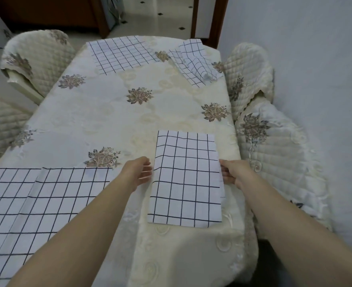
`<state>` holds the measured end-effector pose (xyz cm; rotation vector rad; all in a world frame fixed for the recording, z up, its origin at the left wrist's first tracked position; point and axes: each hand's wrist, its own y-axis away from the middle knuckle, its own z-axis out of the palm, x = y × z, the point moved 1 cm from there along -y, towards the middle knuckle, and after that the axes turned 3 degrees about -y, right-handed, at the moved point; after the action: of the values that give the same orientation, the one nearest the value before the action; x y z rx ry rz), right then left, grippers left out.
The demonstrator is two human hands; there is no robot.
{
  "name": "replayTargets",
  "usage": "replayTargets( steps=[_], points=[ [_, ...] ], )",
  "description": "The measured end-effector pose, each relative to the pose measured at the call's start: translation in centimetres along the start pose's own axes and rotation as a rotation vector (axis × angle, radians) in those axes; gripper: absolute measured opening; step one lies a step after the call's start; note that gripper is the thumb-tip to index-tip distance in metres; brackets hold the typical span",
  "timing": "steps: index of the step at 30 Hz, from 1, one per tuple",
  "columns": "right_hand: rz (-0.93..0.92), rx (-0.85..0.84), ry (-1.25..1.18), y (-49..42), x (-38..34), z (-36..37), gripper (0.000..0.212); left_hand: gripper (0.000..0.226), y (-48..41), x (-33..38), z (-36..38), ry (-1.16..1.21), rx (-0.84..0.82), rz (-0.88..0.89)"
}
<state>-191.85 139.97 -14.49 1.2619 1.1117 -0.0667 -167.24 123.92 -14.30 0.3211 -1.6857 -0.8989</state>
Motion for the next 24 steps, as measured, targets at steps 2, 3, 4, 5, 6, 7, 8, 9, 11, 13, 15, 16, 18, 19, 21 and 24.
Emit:
replayTargets(
  steps=[2,3,4,5,6,7,8,9,11,13,15,16,18,19,21,24],
  points=[
    [0.022,-0.017,-0.008,0.4,0.2,-0.3,0.028,0.016,-0.1,-0.2,0.2,-0.042,0.012,-0.013],
    [0.035,-0.030,0.001,0.7,0.5,-0.4,0.029,0.016,-0.1,-0.2,0.3,-0.053,0.017,-0.021],
    [0.048,-0.042,0.007,0.7,0.9,-0.5,0.028,0.016,-0.2,-0.3,0.3,-0.057,0.020,-0.028],
    [0.059,-0.053,0.018,0.8,1.3,-0.6,0.025,0.014,-0.3,-0.4,0.3,-0.058,0.020,-0.034],
    [0.067,-0.054,0.031,0.7,1.7,-0.6,0.022,0.012,-0.4,-0.5,0.4,-0.057,0.013,-0.043],
    [0.072,-0.050,0.045,0.7,2.0,-0.7,0.019,0.011,-0.3,-0.5,0.5,-0.060,-0.004,-0.053],
    [0.070,-0.046,0.061,0.5,2.4,-0.7,0.016,0.012,-0.3,-0.6,0.7,-0.074,-0.016,-0.060],
    [0.070,-0.046,0.073,0.5,2.7,-0.7,0.015,0.013,-0.2,-0.7,0.9,-0.100,-0.020,-0.062],
    [0.071,-0.063,0.093,0.4,3.1,-0.6,0.014,0.013,-0.3,-0.8,1.2,-0.164,-0.029,-0.050],
    [0.057,-0.082,0.098,0.4,3.4,-0.6,0.016,0.012,-0.4,-0.9,1.4,-0.217,-0.046,-0.033],
    [0.044,-0.084,0.112,0.4,3.5,-0.7,0.017,0.013,-0.4,-0.9,1.7,-0.252,-0.044,-0.015],
    [0.035,-0.081,0.119,0.5,3.5,-0.8,0.013,0.014,-0.3,-0.8,1.8,-0.263,-0.041,-0.005],
    [0.022,-0.069,0.122,0.7,3.2,-1.0,0.013,0.014,-0.2,-0.5,2.1,-0.264,-0.031,0.016],
    [0.010,-0.063,0.117,0.8,3.1,-1.1,0.015,0.012,-0.1,-0.3,2.2,-0.255,-0.029,0.023],
    [-0.014,-0.032,0.112,0.4,2.9,-1.5,0.016,0.006,0.1,0.3,2.4,-0.216,-0.043,0.025],
    [-0.053,0.001,0.117,0.3,2.0,-2.3,0.012,0.006,0.2,1.3,2.7,-0.161,-0.064,0.034]
  ],
)
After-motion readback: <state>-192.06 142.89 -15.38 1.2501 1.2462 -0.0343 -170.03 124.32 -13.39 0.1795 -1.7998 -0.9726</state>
